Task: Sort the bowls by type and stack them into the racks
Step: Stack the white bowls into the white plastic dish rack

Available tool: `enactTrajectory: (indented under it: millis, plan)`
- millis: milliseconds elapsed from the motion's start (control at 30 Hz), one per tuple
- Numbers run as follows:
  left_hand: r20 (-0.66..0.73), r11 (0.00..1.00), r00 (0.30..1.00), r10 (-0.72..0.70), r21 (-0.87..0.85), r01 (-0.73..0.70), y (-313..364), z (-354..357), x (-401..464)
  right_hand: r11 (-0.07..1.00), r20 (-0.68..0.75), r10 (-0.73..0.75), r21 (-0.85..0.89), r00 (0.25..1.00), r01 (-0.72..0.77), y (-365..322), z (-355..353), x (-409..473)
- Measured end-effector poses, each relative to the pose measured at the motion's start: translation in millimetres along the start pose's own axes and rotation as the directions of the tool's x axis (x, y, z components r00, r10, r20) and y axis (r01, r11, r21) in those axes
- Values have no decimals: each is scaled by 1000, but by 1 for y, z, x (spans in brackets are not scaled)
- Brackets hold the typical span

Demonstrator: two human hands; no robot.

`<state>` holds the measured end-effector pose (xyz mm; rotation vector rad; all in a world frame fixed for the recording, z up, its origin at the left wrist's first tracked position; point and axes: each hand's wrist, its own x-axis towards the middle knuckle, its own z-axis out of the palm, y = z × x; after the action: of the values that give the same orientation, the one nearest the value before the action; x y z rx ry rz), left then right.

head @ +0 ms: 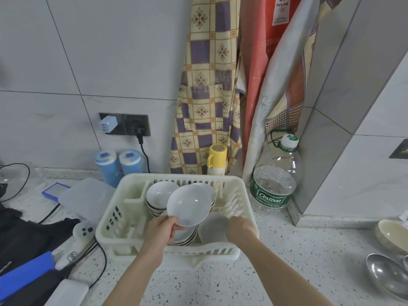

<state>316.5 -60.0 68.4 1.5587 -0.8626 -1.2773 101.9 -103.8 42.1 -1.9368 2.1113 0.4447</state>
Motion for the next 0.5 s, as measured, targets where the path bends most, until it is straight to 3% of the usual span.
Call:
enactTrajectory:
  millis: [100,167,233,300,367,433,500]
  plan:
    - [19,1000,1000,4,4,-4,1,3,0,998,-41,-14,-57,999,12,-1,-1,-5]
    - [28,999,999,15,31,-15,2,3,0,996,-103,43,79,994,-34,0,-4,-8]
    - [38,997,999,33,74,-35,3,3,0,934,-192,64,358,979,10,9,-6,-10]
    - [52,992,997,51,112,-56,5,6,0,755,-232,52,646,971,114,20,-10,-15]
    - [67,984,996,57,168,-67,8,14,2,516,-176,55,848,983,123,30,-17,-21]
    - [96,973,995,27,224,-48,10,26,3,297,-85,4,952,996,80,37,-22,-24]
    - [125,963,992,-15,269,-19,9,37,5,190,-55,-55,980,997,65,40,-25,-25]
